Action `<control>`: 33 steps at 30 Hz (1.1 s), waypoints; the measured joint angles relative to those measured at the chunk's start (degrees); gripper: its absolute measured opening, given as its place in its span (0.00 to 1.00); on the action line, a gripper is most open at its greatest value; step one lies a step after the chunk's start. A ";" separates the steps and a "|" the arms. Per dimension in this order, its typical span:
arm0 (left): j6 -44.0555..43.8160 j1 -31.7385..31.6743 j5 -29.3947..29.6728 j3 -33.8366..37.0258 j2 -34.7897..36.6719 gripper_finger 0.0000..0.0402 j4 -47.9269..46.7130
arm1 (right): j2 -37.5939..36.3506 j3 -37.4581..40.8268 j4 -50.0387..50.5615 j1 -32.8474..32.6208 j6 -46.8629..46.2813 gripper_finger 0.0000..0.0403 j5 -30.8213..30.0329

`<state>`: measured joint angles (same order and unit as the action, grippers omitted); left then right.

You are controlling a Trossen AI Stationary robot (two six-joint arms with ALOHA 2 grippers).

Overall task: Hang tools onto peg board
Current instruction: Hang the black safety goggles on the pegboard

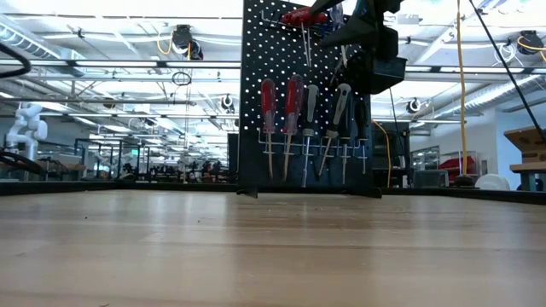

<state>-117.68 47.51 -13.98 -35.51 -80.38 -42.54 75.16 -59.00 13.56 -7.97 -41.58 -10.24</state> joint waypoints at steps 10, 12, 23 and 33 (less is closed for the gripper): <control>0.08 0.23 2.25 -0.15 -1.46 0.28 0.13 | -0.02 0.00 -0.03 1.16 0.20 0.54 -0.22; 0.74 0.23 2.48 -0.11 -1.49 0.22 -0.07 | -0.02 0.00 -0.02 1.25 0.22 0.54 -0.22; 4.27 -0.31 13.37 -6.24 -0.71 0.03 -7.61 | -0.02 0.00 -0.70 1.25 0.22 0.54 -0.16; 11.85 -6.83 38.36 -25.24 3.13 0.05 -31.35 | -0.04 0.00 -12.17 1.23 0.42 0.54 0.18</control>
<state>-105.83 40.68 24.39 -60.76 -77.25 -73.89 75.11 -59.00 1.40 -6.74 -41.17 -10.07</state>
